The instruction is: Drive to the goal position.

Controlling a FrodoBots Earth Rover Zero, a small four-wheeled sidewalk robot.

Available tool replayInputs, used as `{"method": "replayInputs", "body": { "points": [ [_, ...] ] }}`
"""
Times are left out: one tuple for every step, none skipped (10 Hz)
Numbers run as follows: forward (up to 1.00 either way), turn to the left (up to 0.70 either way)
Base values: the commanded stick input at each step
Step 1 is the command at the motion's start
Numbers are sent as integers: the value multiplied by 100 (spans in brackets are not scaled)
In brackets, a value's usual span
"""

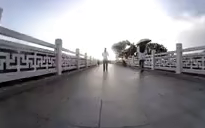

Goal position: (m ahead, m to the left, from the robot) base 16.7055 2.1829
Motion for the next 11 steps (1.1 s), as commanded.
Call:
{"method": "replayInputs", "body": {
  "points": [
    [45, 0],
    [45, 0],
    [45, 0],
    [45, 0],
    [45, 0],
    [45, 0],
    [45, 0],
    [45, 0],
    [45, 0],
    [45, 0],
    [45, 0]
  ]
}}
